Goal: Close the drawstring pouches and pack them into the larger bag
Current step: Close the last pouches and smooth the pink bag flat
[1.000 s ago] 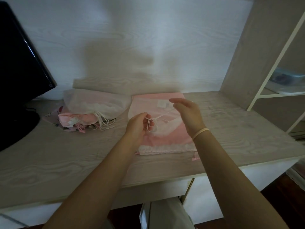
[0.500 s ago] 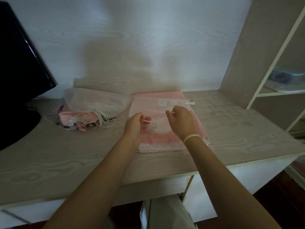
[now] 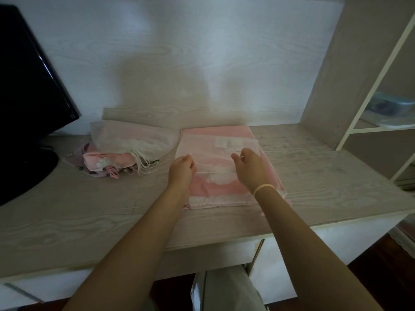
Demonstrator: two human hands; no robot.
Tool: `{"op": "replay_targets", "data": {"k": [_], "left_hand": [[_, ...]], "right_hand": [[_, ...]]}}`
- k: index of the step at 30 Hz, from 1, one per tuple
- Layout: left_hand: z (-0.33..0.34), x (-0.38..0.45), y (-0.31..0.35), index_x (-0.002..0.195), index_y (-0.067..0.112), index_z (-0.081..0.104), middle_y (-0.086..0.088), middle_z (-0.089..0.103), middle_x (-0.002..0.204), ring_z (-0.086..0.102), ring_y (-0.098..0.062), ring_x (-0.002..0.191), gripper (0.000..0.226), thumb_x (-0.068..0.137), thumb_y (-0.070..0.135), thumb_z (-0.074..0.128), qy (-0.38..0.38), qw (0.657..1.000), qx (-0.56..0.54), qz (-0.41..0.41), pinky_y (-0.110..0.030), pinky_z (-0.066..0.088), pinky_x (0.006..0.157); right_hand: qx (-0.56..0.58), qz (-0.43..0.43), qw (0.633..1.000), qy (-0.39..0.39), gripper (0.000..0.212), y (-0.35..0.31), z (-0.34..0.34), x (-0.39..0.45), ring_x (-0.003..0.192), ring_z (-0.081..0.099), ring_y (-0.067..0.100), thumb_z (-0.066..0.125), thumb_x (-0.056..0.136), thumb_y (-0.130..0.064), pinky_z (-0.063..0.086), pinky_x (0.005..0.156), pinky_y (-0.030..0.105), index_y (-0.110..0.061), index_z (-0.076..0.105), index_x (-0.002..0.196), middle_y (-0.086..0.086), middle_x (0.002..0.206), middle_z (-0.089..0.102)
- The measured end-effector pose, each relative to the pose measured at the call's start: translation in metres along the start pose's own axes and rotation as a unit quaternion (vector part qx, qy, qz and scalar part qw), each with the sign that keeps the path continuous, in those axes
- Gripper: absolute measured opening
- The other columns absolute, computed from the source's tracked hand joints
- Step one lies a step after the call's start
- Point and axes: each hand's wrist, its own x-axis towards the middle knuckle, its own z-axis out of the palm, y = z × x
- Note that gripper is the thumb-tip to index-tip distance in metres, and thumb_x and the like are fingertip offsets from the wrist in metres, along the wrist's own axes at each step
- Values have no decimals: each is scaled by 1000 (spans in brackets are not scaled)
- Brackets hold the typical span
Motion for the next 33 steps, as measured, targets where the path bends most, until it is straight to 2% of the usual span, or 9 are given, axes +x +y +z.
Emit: {"op": "replay_targets", "data": {"k": [4, 6, 11, 14, 16, 19, 25, 29, 33], "left_hand": [[-20, 3, 12, 67, 15, 48, 2, 46, 61, 48, -21, 64, 21, 87, 14, 52, 102, 986, 118, 65, -32, 30, 55], [-34, 4, 17, 92, 13, 53, 2, 54, 77, 53, -26, 82, 9, 85, 18, 55, 147, 964, 205, 81, -32, 33, 65], [-32, -6, 19, 140, 21, 31, -14, 37, 134, 55, -37, 106, 68, 79, 22, 63, 161, 874, 434, 151, -39, 43, 77], [-21, -12, 20, 119, 18, 56, -9, 44, 124, 49, -32, 108, 42, 79, 26, 63, 122, 797, 530, 264, -39, 42, 83], [-11, -15, 17, 108, 22, 63, -3, 54, 114, 51, -26, 107, 30, 80, 32, 66, 6, 788, 551, 276, -37, 41, 87], [4, -19, 3, 121, 25, 58, 0, 56, 120, 50, -24, 113, 43, 81, 37, 66, -107, 760, 579, 277, -37, 39, 94], [21, -14, -1, 113, 22, 63, -1, 60, 110, 55, -24, 103, 26, 87, 28, 64, -68, 730, 586, 344, -34, 38, 81], [31, -16, 2, 108, 18, 66, -2, 67, 103, 61, -24, 92, 19, 91, 18, 58, -66, 729, 597, 330, -33, 47, 75], [34, -15, 7, 115, 15, 65, -5, 68, 107, 63, -26, 97, 25, 93, 18, 53, -88, 715, 616, 319, -35, 50, 78]], "right_hand": [[-28, -2, 1000, 14, 36, 12, -10, 9, 56, 41, 16, 52, 96, -34, 32, 50, 27, -16, 39, 67, -3, 59, 44], [-21, 9, 1000, -7, 37, 18, -13, 12, 55, 39, 16, 55, 93, -35, 33, 52, 28, -19, 37, 65, -4, 58, 41], [62, 43, 997, -5, 27, 12, -5, 6, 64, 60, 28, 53, 83, -38, 56, 66, 43, -14, 51, 72, 4, 68, 63], [88, 48, 995, 5, 20, 9, -5, 3, 67, 66, 28, 49, 78, -39, 58, 67, 48, -20, 54, 70, 1, 70, 65], [93, 40, 995, 0, 15, 8, -10, 0, 61, 67, 21, 49, 79, -35, 59, 66, 46, -23, 54, 71, -2, 67, 62], [136, 45, 990, 21, 10, 10, -17, -2, 64, 67, 19, 50, 82, -25, 59, 67, 42, -23, 58, 76, -2, 74, 64], [-138, -3, 980, 145, 19, 28, -33, -3, 109, 48, 26, 57, 85, -15, 34, 94, 40, -19, 68, 99, 5, 114, 55], [-166, -204, 962, 75, 16, 25, -21, -5, 99, 55, 24, 66, 82, -21, 43, 87, 40, -23, 70, 97, 1, 103, 64], [-247, -211, 945, -44, 27, 19, 2, 1, 108, 50, 23, 63, 86, -27, 36, 91, 37, -23, 61, 113, 0, 114, 56]]}}
